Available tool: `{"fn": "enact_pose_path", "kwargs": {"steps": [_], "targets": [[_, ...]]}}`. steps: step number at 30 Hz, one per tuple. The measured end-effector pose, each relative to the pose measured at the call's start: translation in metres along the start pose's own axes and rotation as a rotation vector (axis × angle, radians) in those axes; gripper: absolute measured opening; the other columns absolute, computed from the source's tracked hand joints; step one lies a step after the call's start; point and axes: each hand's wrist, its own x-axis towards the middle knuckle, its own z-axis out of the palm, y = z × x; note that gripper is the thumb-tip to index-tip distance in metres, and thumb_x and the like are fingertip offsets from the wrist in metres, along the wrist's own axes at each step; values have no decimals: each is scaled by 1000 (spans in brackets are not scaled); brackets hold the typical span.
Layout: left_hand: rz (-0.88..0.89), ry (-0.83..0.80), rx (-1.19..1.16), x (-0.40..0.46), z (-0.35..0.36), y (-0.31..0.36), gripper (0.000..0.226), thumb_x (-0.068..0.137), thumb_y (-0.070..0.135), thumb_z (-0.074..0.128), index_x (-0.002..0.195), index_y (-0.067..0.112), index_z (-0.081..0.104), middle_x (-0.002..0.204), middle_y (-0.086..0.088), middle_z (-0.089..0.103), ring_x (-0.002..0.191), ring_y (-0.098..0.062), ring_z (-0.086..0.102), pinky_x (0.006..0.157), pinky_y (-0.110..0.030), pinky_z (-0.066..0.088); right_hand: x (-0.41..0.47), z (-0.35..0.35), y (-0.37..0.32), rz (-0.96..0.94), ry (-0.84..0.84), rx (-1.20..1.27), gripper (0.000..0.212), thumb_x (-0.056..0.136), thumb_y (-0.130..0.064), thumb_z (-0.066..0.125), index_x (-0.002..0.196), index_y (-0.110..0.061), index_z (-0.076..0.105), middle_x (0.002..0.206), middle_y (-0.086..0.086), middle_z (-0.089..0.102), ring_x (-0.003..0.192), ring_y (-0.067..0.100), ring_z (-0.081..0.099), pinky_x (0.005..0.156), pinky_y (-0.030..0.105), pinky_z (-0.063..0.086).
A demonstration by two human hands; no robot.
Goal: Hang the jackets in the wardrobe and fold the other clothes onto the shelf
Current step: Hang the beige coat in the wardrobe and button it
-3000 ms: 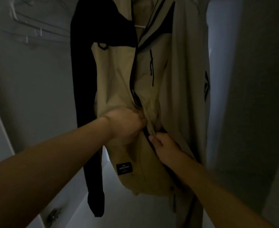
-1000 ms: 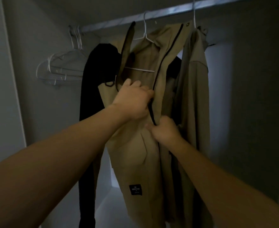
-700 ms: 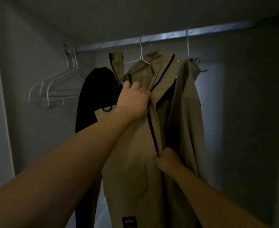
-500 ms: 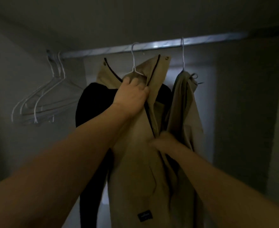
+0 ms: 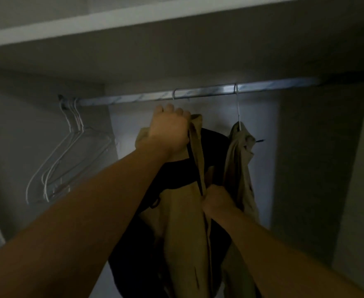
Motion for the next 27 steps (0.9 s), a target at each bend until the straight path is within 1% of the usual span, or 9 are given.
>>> {"fn": "enact_pose_path", "kwargs": {"steps": [4,7,9,13,17,20,22,25,27], "targets": [[-266,-102,-181,-8,21,-33,56,90,57,46,125,13,49,127,-14,51,114,-33,48,94,-45,36,-5,-30,-21,-29,-162,-85,34,96,-17,46,64,-22,36,72,3,41,67,16,45,57,23,40],[-684,-521,-723,-20,38,-73,81,88,68,46,142,8,39,142,-17,46,120,-32,51,98,-36,41,-11,-72,-49,-264,122,-100,15,94,-12,47,88,-6,60,95,9,57,85,23,57,71,28,49],[-670,-725,-994,-25,46,-73,60,96,53,46,134,7,53,135,-15,55,106,-25,60,84,-25,45,-11,-102,-70,-431,362,-104,19,92,-8,48,101,0,64,105,12,59,90,24,58,78,28,47],[-482,-715,-992,-16,37,-45,39,101,31,46,125,2,57,123,-18,61,102,-28,59,83,-27,45,-4,-144,-80,-437,731,-216,30,83,-12,56,111,-5,64,112,15,60,103,32,52,89,37,38],[-326,-637,-1007,-4,23,-15,39,101,18,45,133,-5,45,118,-17,55,107,-27,55,97,-34,44,16,-164,-52,-2,435,-178,54,86,-30,57,133,-8,44,129,17,51,117,36,47,100,37,38],[-319,-583,-1032,8,14,15,39,102,14,44,133,-8,43,127,-23,54,115,-34,53,103,-41,40,14,-166,-32,100,183,80,43,90,-29,57,127,-9,47,121,14,58,98,27,57,76,30,47],[-298,-585,-1065,17,9,32,48,102,20,44,144,0,35,139,-19,48,124,-32,48,108,-37,36,11,-163,-21,88,84,128,27,96,-27,54,118,-12,51,122,13,58,95,24,56,74,28,45],[-280,-579,-1052,31,3,53,31,102,20,45,126,2,53,115,-12,58,103,-23,56,87,-24,40,15,-158,-14,116,40,172,36,100,-25,47,130,-6,50,131,16,54,116,32,53,99,36,44],[-312,-562,-1086,38,0,66,20,102,15,44,103,2,60,94,-12,59,86,-21,57,77,-28,39,21,-155,-16,167,20,226,34,101,-10,41,132,4,48,133,30,50,120,39,50,87,18,49]]}}
